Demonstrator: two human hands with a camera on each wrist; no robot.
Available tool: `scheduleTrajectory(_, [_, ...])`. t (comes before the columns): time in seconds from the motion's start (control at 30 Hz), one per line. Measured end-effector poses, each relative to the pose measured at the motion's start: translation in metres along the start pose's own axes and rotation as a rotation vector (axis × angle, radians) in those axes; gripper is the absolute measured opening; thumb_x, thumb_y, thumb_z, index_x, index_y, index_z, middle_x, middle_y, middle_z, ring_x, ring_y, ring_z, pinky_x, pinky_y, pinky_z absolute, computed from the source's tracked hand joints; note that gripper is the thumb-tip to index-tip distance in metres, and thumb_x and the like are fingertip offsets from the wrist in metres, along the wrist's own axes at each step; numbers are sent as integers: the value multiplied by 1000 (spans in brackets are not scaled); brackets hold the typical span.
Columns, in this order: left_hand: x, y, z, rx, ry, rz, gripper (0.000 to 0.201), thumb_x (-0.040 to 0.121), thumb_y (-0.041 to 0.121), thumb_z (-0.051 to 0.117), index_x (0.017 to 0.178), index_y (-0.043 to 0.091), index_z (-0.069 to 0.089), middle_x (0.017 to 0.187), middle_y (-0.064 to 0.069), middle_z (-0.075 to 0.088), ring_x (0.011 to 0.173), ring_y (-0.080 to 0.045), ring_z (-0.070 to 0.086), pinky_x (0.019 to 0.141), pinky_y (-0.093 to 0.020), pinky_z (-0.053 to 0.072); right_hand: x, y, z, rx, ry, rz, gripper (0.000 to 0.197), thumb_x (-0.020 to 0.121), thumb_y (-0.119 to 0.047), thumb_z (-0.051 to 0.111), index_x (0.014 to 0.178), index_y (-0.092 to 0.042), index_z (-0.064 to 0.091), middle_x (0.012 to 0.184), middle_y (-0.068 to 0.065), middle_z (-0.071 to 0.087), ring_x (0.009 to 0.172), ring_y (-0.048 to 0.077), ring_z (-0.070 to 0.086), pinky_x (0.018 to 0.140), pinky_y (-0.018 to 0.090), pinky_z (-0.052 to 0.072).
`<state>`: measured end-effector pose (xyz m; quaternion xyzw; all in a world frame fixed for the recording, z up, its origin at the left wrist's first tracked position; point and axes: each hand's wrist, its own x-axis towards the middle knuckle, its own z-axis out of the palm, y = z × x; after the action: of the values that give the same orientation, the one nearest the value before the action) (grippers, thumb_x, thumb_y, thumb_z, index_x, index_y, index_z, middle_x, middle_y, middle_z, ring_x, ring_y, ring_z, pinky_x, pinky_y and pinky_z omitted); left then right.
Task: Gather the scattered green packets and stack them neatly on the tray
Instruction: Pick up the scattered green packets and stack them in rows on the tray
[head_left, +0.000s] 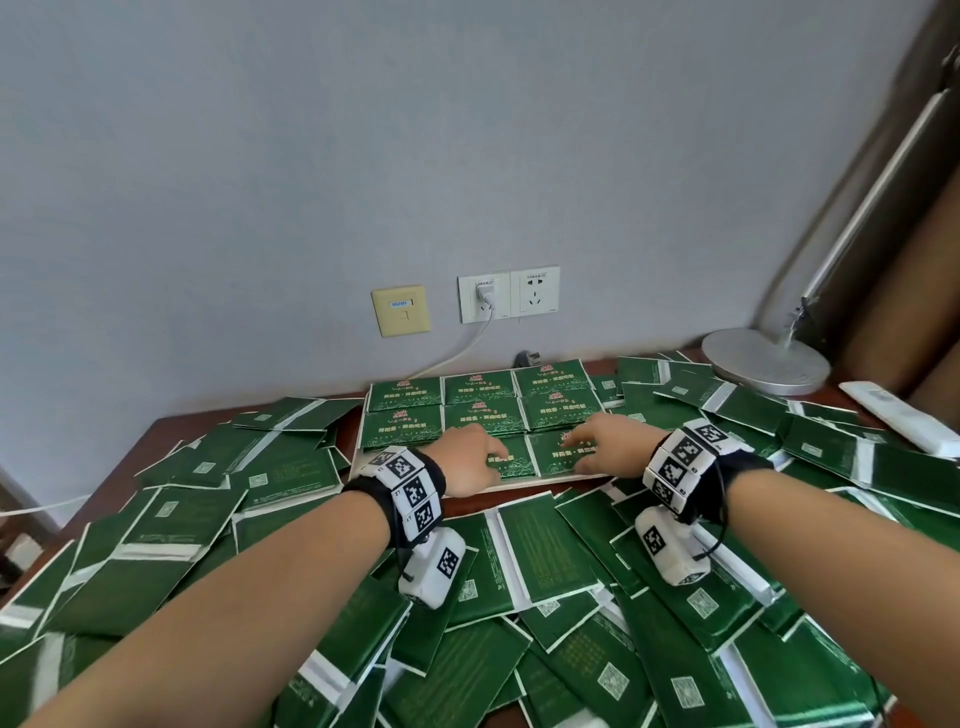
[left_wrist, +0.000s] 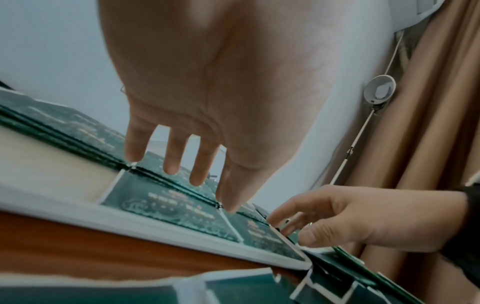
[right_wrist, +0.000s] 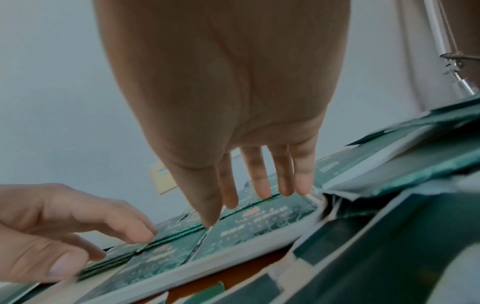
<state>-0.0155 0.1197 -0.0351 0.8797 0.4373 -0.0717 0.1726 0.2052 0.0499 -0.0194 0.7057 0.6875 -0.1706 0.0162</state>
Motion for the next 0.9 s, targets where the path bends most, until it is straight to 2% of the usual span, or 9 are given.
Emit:
scheduleTrajectory(0.13, [-19,15,-11,-1,70,29,42,96,28,56,138,26,54,150,-10,39,135,-31,41,112,-39,34,-22,-2,-10,51,50,15,50,89,-37,65,136,-25,54,143,-1,50,128,18,50,108,34,39])
scheduleTrajectory(0.33, [-43,42,-22,-25,88,73,39,96,29,57,134,23,57,148,-7,47,135,-25,44,112,-35,35,-63,-1,-23,96,97,47,45,89,-34,64,132,-25,56,141,-1,52,120,18,54,103,32,42])
scheduleTrajectory(0.47, [-60,64,-21,-2,91,112,38,95,26,57,133,22,58,139,-6,55,124,-23,53,101,-29,40,-93,2,-23,72,115,80,46,87,-33,65,132,-25,56,137,1,54,119,19,55,103,33,44])
scheduleTrajectory(0.6, [-73,79,-14,-1,99,132,39,94,26,59,133,20,59,137,-4,56,121,-22,55,100,-28,42,-117,3,-17,57,98,95,48,86,-31,68,131,-25,57,129,-1,60,113,17,59,98,32,48])
scheduleTrajectory(0.73, [-82,91,2,10,62,148,42,94,26,60,135,20,56,140,-5,53,122,-23,54,98,-29,43,-133,2,-6,-7,81,65,49,85,-24,68,133,-21,58,133,0,58,118,18,57,100,31,45])
scheduleTrajectory(0.9, [-84,88,22,0,9,132,44,92,25,63,135,22,55,134,-5,56,116,-22,57,95,-29,44,-131,3,11,-62,-5,45,60,79,-15,75,135,-26,55,139,-2,54,123,18,52,105,34,44])
